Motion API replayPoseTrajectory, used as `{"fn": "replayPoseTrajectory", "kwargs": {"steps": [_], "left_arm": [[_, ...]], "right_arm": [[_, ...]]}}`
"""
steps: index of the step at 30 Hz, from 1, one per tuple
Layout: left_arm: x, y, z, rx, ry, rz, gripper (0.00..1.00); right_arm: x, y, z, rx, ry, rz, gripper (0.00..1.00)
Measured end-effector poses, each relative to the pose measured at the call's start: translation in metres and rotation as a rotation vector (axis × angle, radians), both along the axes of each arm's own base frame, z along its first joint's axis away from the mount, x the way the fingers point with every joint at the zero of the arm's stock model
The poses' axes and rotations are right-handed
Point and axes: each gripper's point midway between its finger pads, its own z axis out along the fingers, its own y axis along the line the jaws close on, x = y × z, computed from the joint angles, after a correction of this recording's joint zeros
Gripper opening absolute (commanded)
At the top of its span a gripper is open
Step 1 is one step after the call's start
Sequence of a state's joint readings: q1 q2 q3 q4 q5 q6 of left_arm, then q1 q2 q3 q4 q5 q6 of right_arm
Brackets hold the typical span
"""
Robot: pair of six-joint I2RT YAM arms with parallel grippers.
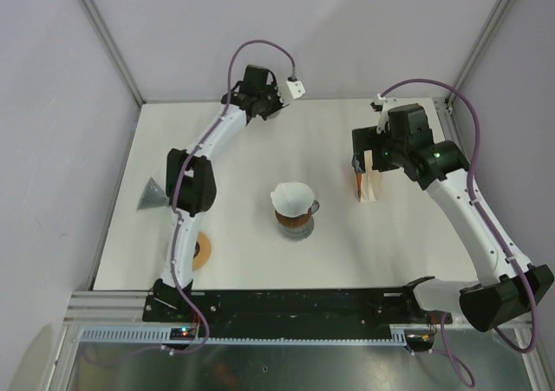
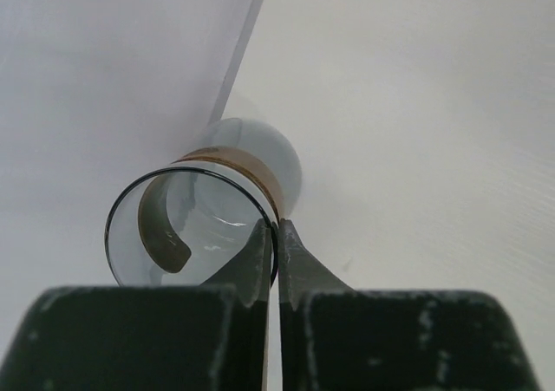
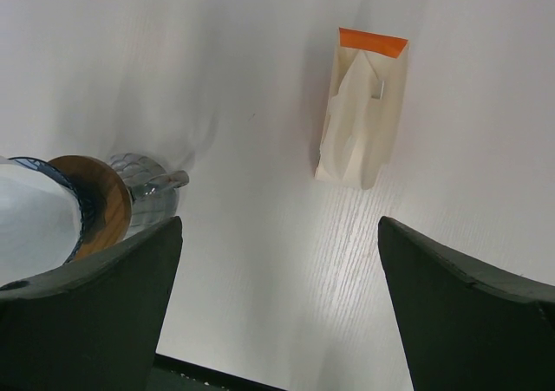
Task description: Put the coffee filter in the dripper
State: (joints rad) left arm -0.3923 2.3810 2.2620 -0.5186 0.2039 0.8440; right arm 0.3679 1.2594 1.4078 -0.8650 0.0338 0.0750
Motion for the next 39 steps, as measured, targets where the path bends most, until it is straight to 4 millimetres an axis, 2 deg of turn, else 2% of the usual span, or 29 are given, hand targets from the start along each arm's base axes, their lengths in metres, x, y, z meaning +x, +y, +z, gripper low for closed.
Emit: {"fn": "replayPoseTrajectory", "kwargs": {"steps": [5, 7, 10, 14, 17, 20, 26, 32, 39], "left_arm": [[-0.031, 0.015, 0.037, -0.021, 0.006, 0.038, 0.0], [-0.049, 0.023, 0.051, -0.031, 0.015, 0.051, 0.0], [-0.083, 0.035, 0.071, -0.045, 0.033, 0.062, 0.0], [-0.136, 0.054, 0.079, -0.045, 0.088, 0.066, 0.0], [-0.181, 0.067, 0.075, -0.042, 0.141, 0.054, 0.0], [-0.224, 0.079, 0.061, -0.027, 0.191, 0.04, 0.0], [-0.289, 0.087, 0.031, -0.028, 0.291, 0.005, 0.0], [-0.334, 0.079, 0.018, -0.044, 0.322, -0.064, 0.0], [-0.365, 0.068, -0.01, -0.02, 0.401, -0.136, 0.0]], "right_arm": [[-0.005, 0.001, 0.006, 0.014, -0.012, 0.009, 0.99], [-0.008, 0.003, 0.009, 0.022, -0.018, 0.014, 0.99], [-0.015, 0.008, 0.014, 0.048, -0.023, 0.033, 0.99], [-0.022, 0.02, 0.017, 0.081, -0.018, 0.073, 0.99], [-0.028, 0.033, 0.017, 0.096, -0.01, 0.11, 0.99], [-0.034, 0.047, 0.017, 0.105, -0.01, 0.151, 0.99], [-0.046, 0.079, 0.021, 0.128, -0.022, 0.24, 0.99], [-0.06, 0.096, 0.021, 0.121, -0.024, 0.283, 0.99], [-0.067, 0.103, 0.02, 0.109, -0.03, 0.288, 0.99]]}}
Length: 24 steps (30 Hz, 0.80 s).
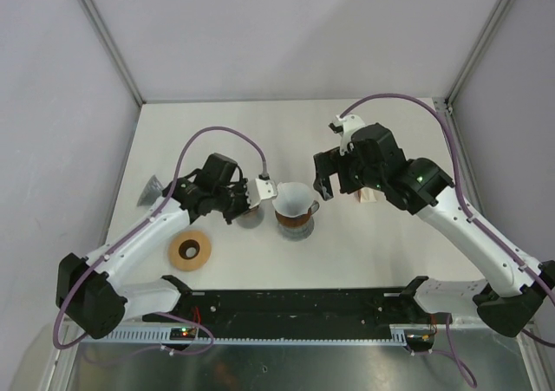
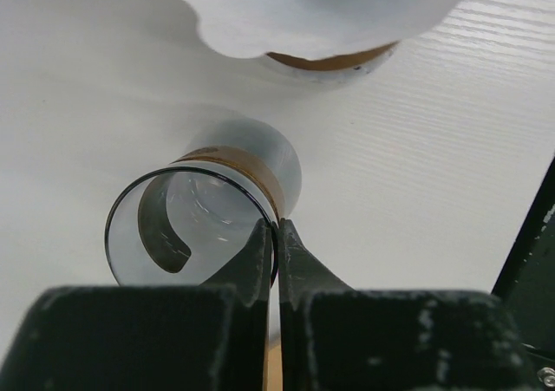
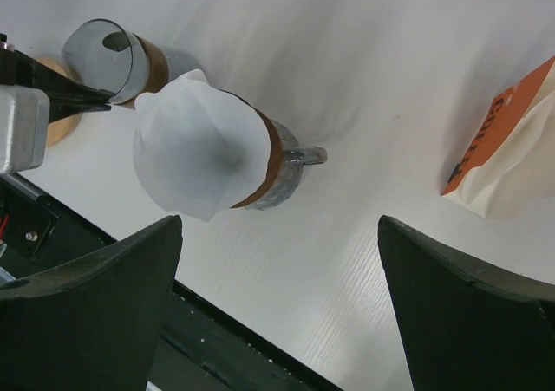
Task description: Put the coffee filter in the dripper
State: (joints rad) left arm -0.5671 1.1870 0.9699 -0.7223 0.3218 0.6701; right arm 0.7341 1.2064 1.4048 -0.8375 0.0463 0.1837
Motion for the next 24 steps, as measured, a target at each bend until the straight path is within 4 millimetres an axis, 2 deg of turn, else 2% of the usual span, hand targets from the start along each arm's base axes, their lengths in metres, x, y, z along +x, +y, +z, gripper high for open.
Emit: {"fn": "replayPoseTrajectory", "kwargs": {"steps": [11, 24], "left_arm": [[-0.01, 0.003, -0.013, 0.012, 0.029, -0.013, 0.03], [-0.009, -0.002, -0.012, 0.001, 0.038, -0.03, 0.4]], "right_arm": [[-0.004, 0.0, 0.001, -0.014, -0.014, -0.01, 0.99], [-0.007, -0.003, 0.0, -0.036, -0.017, -0.018, 0.99]]}}
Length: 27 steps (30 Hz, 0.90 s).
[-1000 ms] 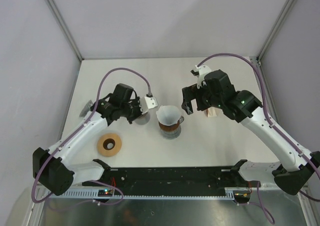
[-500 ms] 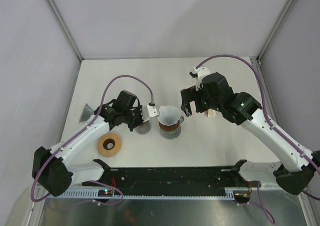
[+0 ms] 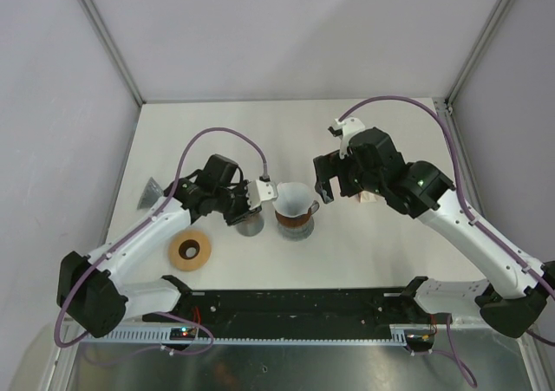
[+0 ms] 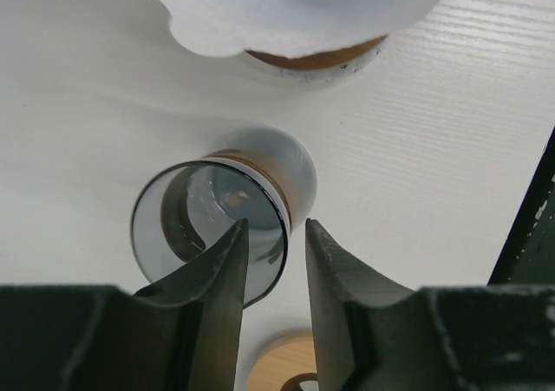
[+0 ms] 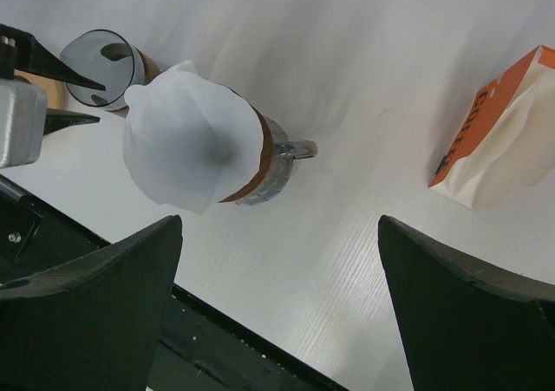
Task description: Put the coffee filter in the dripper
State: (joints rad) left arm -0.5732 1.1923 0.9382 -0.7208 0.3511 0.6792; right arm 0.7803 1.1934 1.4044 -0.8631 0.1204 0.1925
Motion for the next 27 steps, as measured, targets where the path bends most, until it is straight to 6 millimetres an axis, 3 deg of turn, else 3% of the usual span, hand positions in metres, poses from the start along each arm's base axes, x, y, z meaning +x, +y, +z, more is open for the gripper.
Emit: {"fn": "replayPoseTrajectory", "kwargs": {"steps": [5, 8, 12, 16, 22, 27], "left_arm": [[0.01, -0.003, 0.019, -0.02, -0.038, 0.027, 0.66], [0.019, -0.003, 0.045, -0.039, -0.091, 0.07, 0.77], [0.025, 0.006, 0.095, -0.084, -0.185, 0.144, 0.8], [0.026, 0.03, 0.125, -0.105, -0.235, 0.248, 0.77], [0.029, 0.112, 0.12, -0.023, -0.215, 0.527, 0.66], [0.011, 0.163, 0.073, 0.095, -0.114, 0.664, 0.71]], "right_arm": [[-0.001, -0.001, 0.002, 0.001, -0.007, -0.001, 0.99], [-0.001, -0.001, 0.002, 0.0, -0.009, -0.001, 0.99], [-0.003, -0.002, -0.003, -0.01, -0.003, -0.001, 0.99], [-0.004, -0.003, -0.005, -0.013, -0.002, 0.0, 0.99], [-0.01, -0.01, -0.004, -0.014, -0.02, 0.004, 0.99], [-0.015, -0.02, -0.006, -0.026, -0.04, 0.013, 0.99]]}}
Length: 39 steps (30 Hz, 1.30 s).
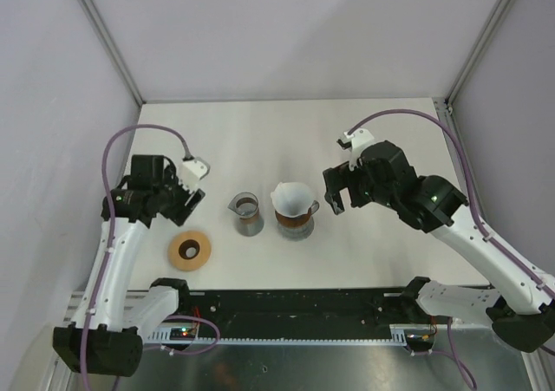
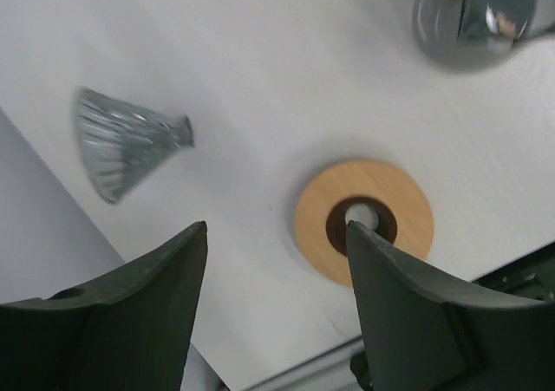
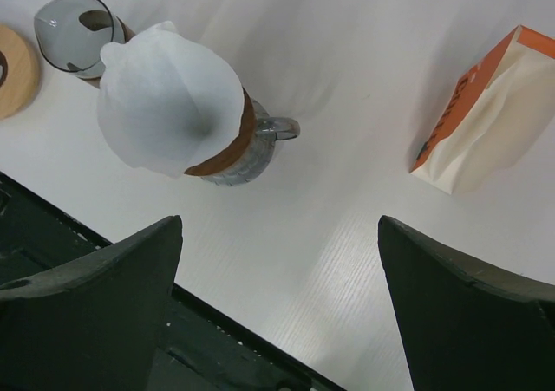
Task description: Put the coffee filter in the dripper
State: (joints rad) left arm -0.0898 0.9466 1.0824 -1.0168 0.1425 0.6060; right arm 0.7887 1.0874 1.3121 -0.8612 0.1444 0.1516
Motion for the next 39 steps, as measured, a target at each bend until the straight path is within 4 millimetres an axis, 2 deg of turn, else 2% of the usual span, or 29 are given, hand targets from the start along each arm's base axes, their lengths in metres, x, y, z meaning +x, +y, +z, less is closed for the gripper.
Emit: {"fn": "replayPoseTrajectory", "kwargs": {"steps": [3, 6, 9, 12, 18, 24, 28, 35, 38, 39], "left_arm": [[-0.019, 0.013, -0.047, 0.038, 0.126, 0.004, 0.69], [-0.045, 0.015, -0.089, 0.053, 0.253, -0.042, 0.65], [-0.059, 0.01, -0.108, 0.033, 0.288, -0.118, 0.63], [-0.057, 0.01, -0.121, 0.025, 0.258, -0.16, 0.63], [-0.053, 0.021, -0.162, 0.083, 0.249, -0.229, 0.66], [-0.026, 0.027, -0.162, 0.136, 0.159, -0.278, 0.69], [-0.017, 0.028, -0.163, 0.159, 0.134, -0.308, 0.69], [-0.021, 0.028, -0.178, 0.168, 0.164, -0.358, 0.66], [-0.023, 0.025, -0.181, 0.152, 0.179, -0.365, 0.59], [-0.024, 0.025, -0.182, 0.146, 0.183, -0.367, 0.54]], "right_arm": [[-0.001, -0.006, -0.005, -0.016, -0.007, 0.004, 0.99], [-0.001, -0.013, -0.01, -0.029, -0.009, 0.003, 0.99], [0.0, -0.019, -0.013, -0.037, -0.01, 0.008, 0.99], [-0.001, -0.024, -0.016, -0.04, -0.008, 0.013, 0.99], [-0.005, -0.033, -0.016, -0.027, -0.017, 0.022, 0.99], [-0.01, -0.035, -0.014, -0.013, -0.024, 0.034, 0.99], [-0.011, -0.035, -0.015, -0.014, -0.022, 0.04, 0.99], [-0.011, -0.034, -0.016, -0.015, -0.022, 0.05, 0.99], [-0.011, -0.034, -0.016, -0.014, -0.021, 0.051, 1.0], [-0.011, -0.034, -0.016, -0.014, -0.022, 0.05, 0.99]]}}
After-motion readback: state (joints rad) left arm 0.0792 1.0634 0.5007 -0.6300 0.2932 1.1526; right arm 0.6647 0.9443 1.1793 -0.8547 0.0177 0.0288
